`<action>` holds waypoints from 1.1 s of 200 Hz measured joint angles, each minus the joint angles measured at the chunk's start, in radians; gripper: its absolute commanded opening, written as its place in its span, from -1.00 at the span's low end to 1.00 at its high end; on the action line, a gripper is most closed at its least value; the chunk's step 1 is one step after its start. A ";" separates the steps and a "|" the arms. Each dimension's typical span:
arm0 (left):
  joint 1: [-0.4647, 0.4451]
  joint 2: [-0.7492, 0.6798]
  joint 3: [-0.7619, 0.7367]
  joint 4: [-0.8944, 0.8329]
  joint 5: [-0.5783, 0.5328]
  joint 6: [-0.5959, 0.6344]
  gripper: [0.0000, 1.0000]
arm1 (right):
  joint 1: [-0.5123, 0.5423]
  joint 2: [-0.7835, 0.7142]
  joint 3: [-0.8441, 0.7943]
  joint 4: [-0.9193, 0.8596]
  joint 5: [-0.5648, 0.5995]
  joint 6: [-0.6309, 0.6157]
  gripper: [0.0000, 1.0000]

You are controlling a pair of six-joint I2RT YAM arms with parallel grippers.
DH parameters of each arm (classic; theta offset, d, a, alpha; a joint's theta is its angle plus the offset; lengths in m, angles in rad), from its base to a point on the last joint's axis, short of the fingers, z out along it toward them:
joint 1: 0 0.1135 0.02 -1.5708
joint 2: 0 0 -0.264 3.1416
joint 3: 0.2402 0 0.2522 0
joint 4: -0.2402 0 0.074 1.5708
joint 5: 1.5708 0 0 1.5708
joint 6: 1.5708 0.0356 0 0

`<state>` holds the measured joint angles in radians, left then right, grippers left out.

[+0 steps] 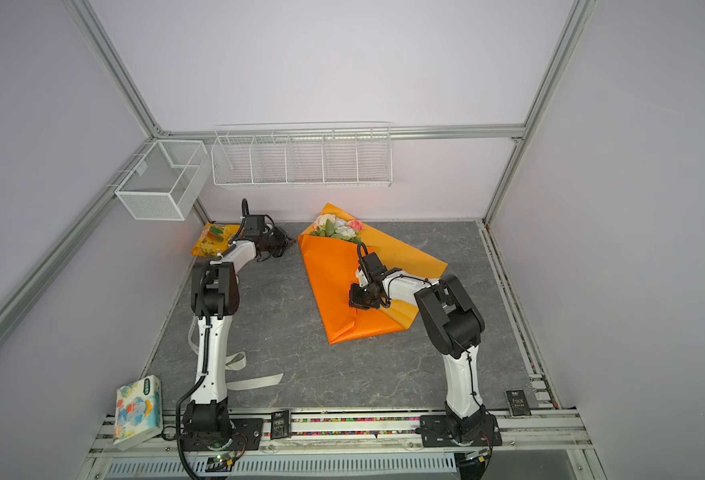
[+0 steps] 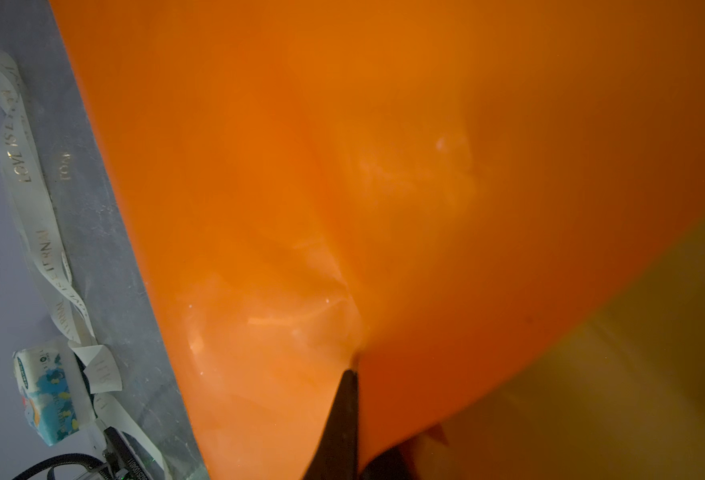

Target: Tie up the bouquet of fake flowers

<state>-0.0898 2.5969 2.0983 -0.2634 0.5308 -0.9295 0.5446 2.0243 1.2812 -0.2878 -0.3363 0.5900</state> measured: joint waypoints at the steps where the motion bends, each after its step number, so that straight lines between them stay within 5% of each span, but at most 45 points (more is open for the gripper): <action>1: 0.000 0.000 0.000 -0.002 -0.001 0.001 -1.00 | 0.000 0.000 0.000 0.000 0.000 0.000 -0.87; 35: -0.001 -0.125 -0.109 -0.079 -0.030 0.068 -0.87 | 0.000 0.006 0.019 -0.024 0.004 0.004 -0.64; 71: -0.033 -0.432 -0.344 -0.075 -0.010 0.126 -0.81 | 0.000 -0.002 0.030 -0.039 0.010 -0.002 -0.33; 111: -0.233 -0.730 -0.642 0.001 0.031 0.171 -0.81 | -0.010 -0.151 -0.022 -0.090 0.076 0.007 0.14; 165: -0.522 -0.748 -0.931 0.061 0.046 0.160 -0.83 | -0.117 -0.499 -0.208 -0.103 0.138 0.021 0.17; 220: -0.608 -0.746 -1.059 0.196 0.055 0.074 -0.80 | -0.368 -0.616 -0.449 -0.168 0.148 0.019 0.19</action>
<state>-0.6975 1.8507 1.0393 -0.0677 0.5854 -0.8558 0.1764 1.4082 0.8322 -0.4557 -0.1886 0.6086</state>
